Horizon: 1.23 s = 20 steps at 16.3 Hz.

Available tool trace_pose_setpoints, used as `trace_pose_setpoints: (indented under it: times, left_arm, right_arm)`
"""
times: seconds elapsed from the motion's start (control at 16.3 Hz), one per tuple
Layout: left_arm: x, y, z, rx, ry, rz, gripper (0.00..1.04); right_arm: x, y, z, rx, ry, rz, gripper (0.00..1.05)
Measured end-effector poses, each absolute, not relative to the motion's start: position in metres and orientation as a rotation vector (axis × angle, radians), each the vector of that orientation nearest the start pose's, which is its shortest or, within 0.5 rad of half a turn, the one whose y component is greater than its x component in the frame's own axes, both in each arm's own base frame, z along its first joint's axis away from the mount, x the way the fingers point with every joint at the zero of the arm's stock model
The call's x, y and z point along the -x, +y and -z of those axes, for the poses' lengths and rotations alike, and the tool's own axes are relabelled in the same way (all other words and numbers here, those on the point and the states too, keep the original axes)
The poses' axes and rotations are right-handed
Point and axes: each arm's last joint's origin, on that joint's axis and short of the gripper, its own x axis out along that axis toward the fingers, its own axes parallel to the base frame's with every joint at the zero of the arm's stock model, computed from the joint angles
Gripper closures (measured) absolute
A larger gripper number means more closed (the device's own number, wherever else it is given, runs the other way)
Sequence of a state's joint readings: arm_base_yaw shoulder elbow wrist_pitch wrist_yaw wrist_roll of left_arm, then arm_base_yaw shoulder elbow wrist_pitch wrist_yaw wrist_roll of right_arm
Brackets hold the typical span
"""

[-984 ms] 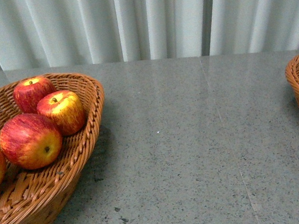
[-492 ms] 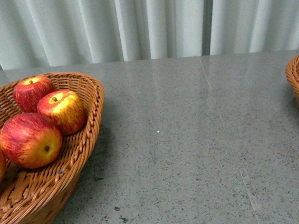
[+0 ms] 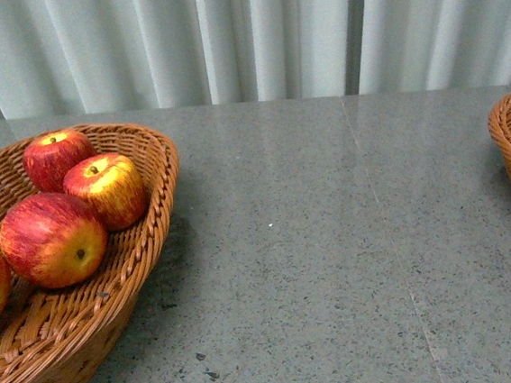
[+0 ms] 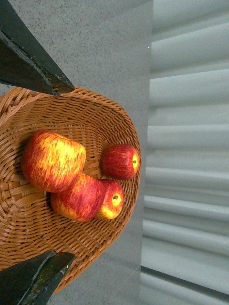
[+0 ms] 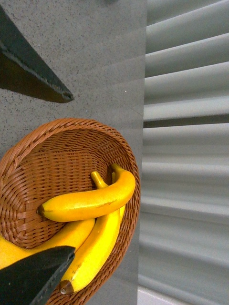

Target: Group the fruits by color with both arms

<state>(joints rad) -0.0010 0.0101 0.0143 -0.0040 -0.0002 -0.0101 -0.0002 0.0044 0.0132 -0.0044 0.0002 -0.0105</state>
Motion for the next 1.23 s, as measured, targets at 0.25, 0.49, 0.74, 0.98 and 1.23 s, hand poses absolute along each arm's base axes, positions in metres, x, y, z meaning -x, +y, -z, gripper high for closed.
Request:
trace_pose_setpoints:
  times: [0.25, 0.49, 0.74, 0.98, 1.23]
  left_arm:
    - [-0.0975, -0.0001, -0.1672, 0.010, 0.000, 0.001, 0.07]
    - [-0.0975, -0.0001, -0.1672, 0.010, 0.000, 0.001, 0.07]
    - [-0.0975, -0.0001, -0.1672, 0.010, 0.000, 0.000, 0.07]
    - [-0.0975, -0.0001, -0.1672, 0.010, 0.000, 0.001, 0.07]
    - [-0.0975, -0.0001, -0.1672, 0.010, 0.000, 0.001, 0.07]
  right_arm:
    - [-0.0972, 0.0000, -0.1672, 0.008, -0.004, 0.000, 0.06]
    - [-0.0972, 0.0000, -0.1672, 0.008, -0.004, 0.000, 0.07]
    - [-0.0972, 0.0000, -0.1672, 0.008, -0.004, 0.000, 0.07]
    - [-0.0972, 0.0000, -0.1672, 0.008, -0.004, 0.000, 0.07]
    - [-0.0972, 0.0000, -0.1672, 0.008, -0.004, 0.000, 0.07]
